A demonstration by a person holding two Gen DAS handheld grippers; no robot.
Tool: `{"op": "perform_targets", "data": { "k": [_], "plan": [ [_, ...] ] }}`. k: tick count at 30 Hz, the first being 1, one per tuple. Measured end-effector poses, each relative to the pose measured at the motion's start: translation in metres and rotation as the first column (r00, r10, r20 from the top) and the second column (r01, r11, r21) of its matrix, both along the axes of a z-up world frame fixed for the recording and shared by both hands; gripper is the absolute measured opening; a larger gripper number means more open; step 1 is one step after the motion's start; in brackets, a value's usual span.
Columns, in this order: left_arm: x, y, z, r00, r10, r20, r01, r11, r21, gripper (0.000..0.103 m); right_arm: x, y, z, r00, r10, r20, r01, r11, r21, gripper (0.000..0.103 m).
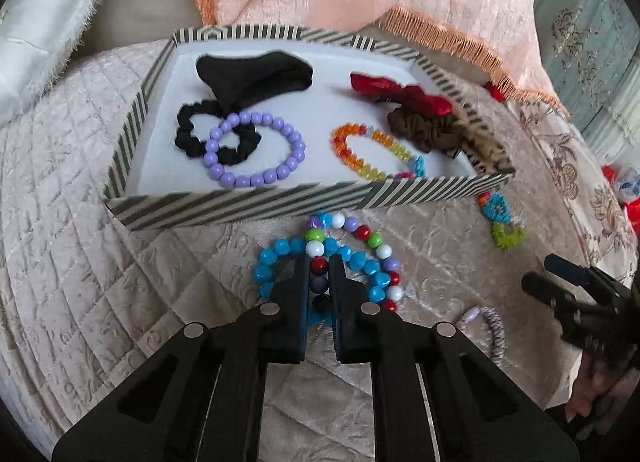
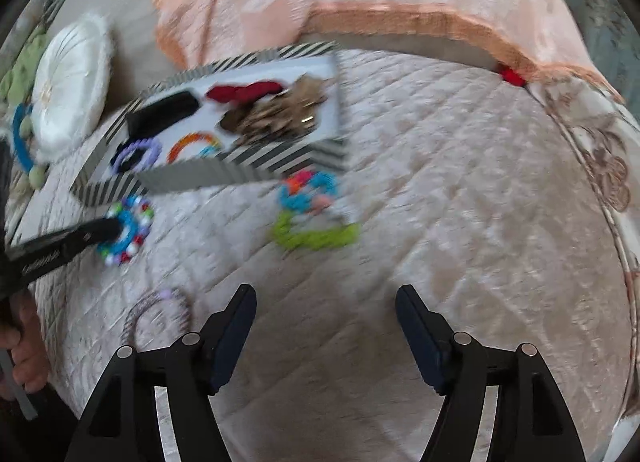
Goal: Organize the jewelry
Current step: 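Grasp the multicolour bead bracelet with the left gripper and lift it, then hold the multicolour bracelet with the left gripper while the right gripper grasps the green-yellow bracelet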
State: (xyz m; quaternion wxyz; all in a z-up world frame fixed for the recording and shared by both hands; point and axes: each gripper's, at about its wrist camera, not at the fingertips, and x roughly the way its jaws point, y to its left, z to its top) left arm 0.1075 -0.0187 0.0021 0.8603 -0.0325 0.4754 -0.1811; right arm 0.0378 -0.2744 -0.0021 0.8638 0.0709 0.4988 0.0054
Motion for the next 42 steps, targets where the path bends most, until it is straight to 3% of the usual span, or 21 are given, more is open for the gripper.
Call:
{"op": "perform_targets", "data": {
  "k": [5,11,16,18,20,22,23,27,33,42],
  "plan": [
    [-0.015,0.004,0.031,0.998,-0.015,0.056,0.018,0.998,-0.058,0.008,0.005,-0.023,-0.005,0.998,-0.051,-0.025,0.051,0.998,0.032,0.07],
    [-0.02,0.012,0.048,0.997,-0.009,0.074,0.014,0.998,-0.069,0.008,0.021,-0.019,0.003,0.998,0.025,0.049,-0.029,0.997,0.066,0.07],
    [-0.018,0.025,0.055,0.995,0.042,0.091,-0.038,0.998,-0.052,0.008,0.039,-0.008,0.004,0.992,0.1,0.081,-0.101,0.995,0.0,0.067],
    [-0.017,0.03,0.055,0.994,0.054,0.092,-0.049,0.998,-0.051,0.008,0.048,-0.01,-0.004,0.993,0.108,0.053,-0.108,0.994,-0.002,0.047],
    [-0.016,0.034,0.054,0.995,0.061,0.081,-0.057,0.997,-0.05,0.008,0.054,-0.012,-0.015,0.992,0.122,0.022,-0.123,0.991,0.049,0.036],
    [-0.015,0.035,0.052,0.995,0.066,0.075,-0.063,0.997,-0.045,0.008,0.052,-0.011,-0.016,0.991,0.129,0.028,-0.13,0.991,0.031,0.024],
    [-0.014,0.036,0.051,0.995,0.069,0.071,-0.066,0.997,-0.043,0.008,0.05,-0.009,-0.013,0.989,0.148,0.029,-0.149,0.988,0.029,0.012],
    [-0.014,0.037,0.052,0.995,0.077,0.071,-0.074,0.997,-0.037,0.008,0.038,-0.004,0.0,0.979,0.187,0.078,-0.191,0.98,0.05,0.012],
    [-0.013,0.038,0.05,0.993,0.091,0.068,-0.09,0.996,-0.016,0.008,0.017,-0.013,0.032,0.971,0.134,0.197,-0.157,0.982,0.108,0.012],
    [-0.011,0.033,0.039,0.994,0.099,0.043,-0.101,0.994,0.052,0.008,-0.003,-0.003,0.072,0.946,0.142,0.291,-0.198,0.965,0.172,0.012]
  ]
}}
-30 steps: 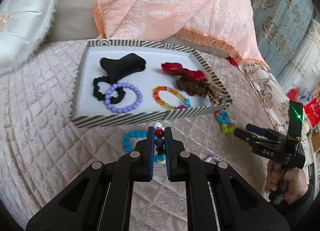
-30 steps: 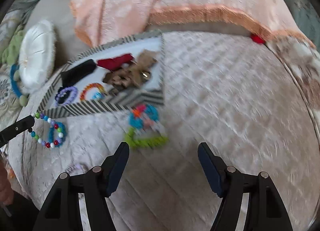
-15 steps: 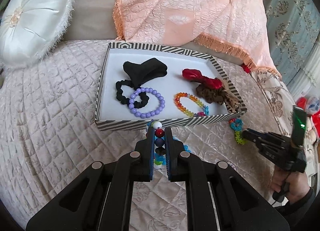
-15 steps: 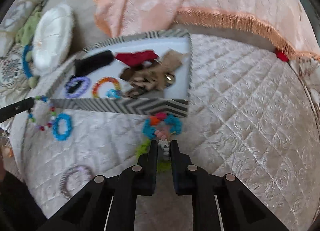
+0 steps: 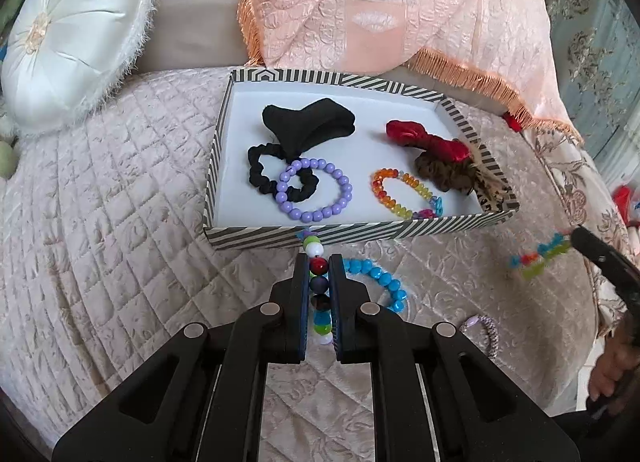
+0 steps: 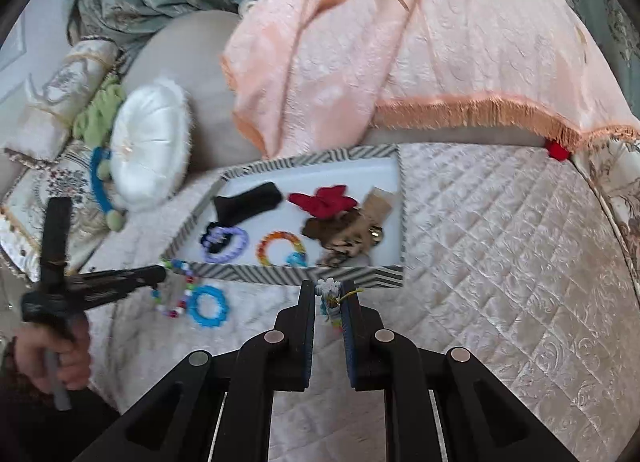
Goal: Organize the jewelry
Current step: 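Hold the multicolour bracelet with the left gripper while the right gripper grasps the green-yellow bracelet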
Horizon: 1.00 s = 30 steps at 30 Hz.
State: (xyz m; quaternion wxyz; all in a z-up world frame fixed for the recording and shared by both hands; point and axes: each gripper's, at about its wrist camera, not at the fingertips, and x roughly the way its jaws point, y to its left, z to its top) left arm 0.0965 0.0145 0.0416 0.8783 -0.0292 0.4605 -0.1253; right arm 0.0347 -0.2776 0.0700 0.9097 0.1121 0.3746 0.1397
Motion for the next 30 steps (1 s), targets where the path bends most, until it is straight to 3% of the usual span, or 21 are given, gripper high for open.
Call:
{"op": "perform_targets", "data": {
  "k": [8,16,30],
  "plan": [
    [-0.002,-0.001,0.002,1.0,0.0,-0.001,0.0,1.0,0.024,0.008,-0.005,0.023,0.002,0.998,0.057,-0.034,-0.056,0.998,0.017,0.012],
    [-0.004,-0.006,-0.003,1.0,0.005,0.012,-0.007,0.993,0.122,0.008,0.006,0.052,-0.017,0.995,0.031,-0.096,-0.039,0.996,-0.078,0.012],
    [-0.005,-0.011,-0.007,1.0,-0.007,0.007,0.005,0.991,0.136,0.008,0.014,0.078,-0.022,0.994,0.043,-0.101,-0.052,0.995,-0.091,0.012]
  ]
}}
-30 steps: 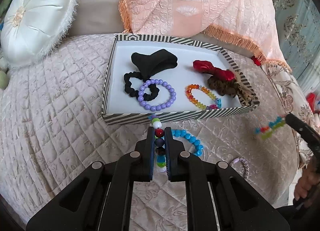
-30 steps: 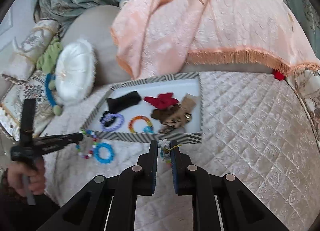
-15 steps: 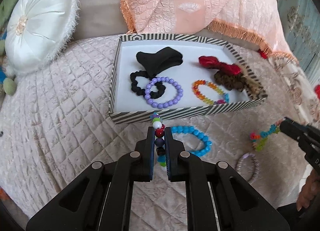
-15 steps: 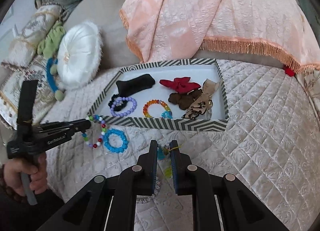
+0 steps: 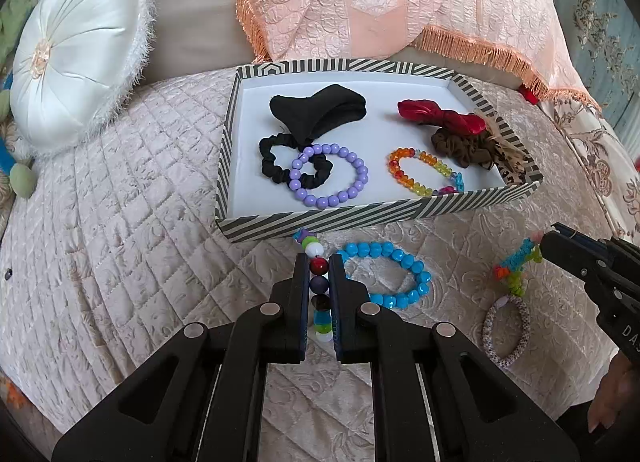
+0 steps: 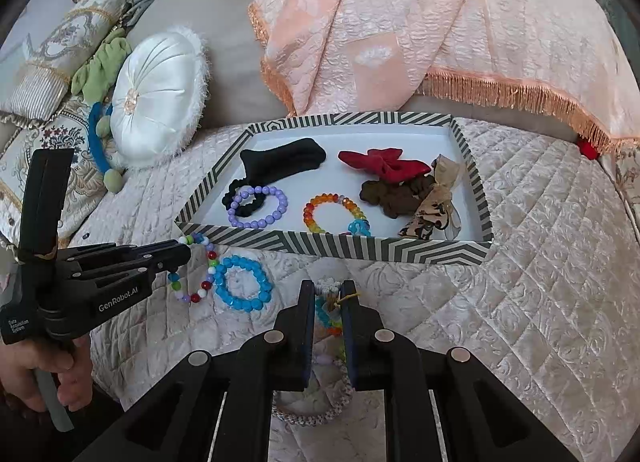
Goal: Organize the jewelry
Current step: 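Hold the multicolour bracelet with the left gripper while the right gripper grasps the green-yellow bracelet, then lift the multicolour bracelet with the left gripper while the right gripper lifts the green-yellow bracelet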
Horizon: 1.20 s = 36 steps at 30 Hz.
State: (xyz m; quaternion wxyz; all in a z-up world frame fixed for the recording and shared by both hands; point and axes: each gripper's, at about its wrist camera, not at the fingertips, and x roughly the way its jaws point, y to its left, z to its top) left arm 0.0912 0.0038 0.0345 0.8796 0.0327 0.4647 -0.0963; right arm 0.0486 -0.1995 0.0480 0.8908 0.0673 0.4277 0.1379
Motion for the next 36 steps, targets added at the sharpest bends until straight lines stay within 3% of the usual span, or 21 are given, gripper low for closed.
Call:
{"op": "perform_targets", "data": {
  "k": [11,18,36],
  "plan": [
    [-0.001,-0.003,0.0,1.0,0.001,0.024,-0.001,0.999,0.036,0.008,-0.001,-0.001,0.004,0.999,-0.032,0.031,0.032,1.0,0.001,0.012],
    [-0.003,-0.005,0.002,0.999,0.003,0.053,-0.007,0.997,0.071,0.008,0.001,-0.005,0.0,0.999,-0.047,0.005,0.047,0.999,0.021,0.012],
    [-0.003,-0.005,0.001,0.999,0.001,0.053,-0.005,0.997,0.073,0.008,0.0,0.006,-0.001,1.0,-0.024,0.016,0.024,0.999,-0.049,0.012]
  ]
}}
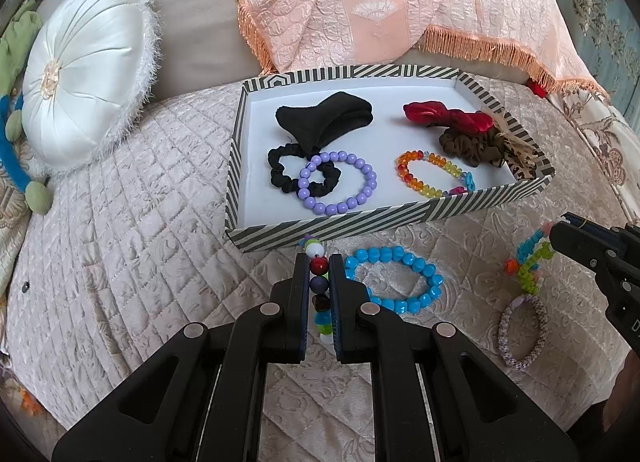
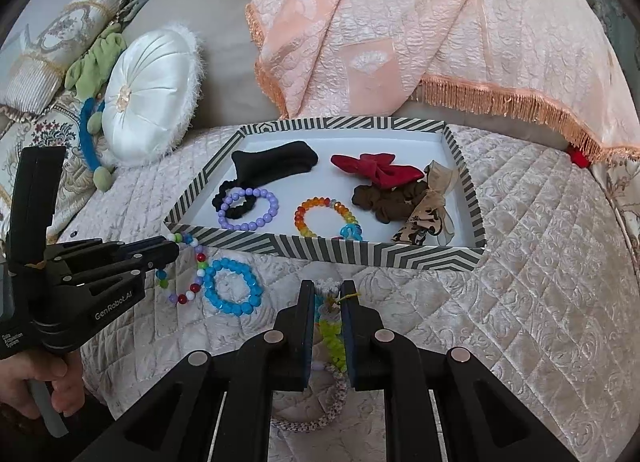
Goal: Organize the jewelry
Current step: 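Lift the multicolour bracelet with the left gripper while the right gripper lifts the green-yellow bracelet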
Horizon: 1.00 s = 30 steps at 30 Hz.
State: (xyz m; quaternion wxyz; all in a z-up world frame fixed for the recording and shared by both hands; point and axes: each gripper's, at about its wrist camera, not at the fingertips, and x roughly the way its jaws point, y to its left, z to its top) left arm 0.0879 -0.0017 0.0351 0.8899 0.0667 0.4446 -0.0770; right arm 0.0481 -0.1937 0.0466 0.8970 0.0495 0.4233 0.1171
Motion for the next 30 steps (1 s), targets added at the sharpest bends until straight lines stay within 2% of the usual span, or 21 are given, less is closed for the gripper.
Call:
{"op": "perform_targets", "data": {
  "k": [30],
  "plan": [
    [-0.0003,-0.0028,-0.0029,1.0,-0.007,-0.006,0.007,1.0,0.003,0.008,0.0002,-0.0022,0.0005,1.0,-0.015,-0.003,0.015,1.0,-0.016,0.012]
  ]
}}
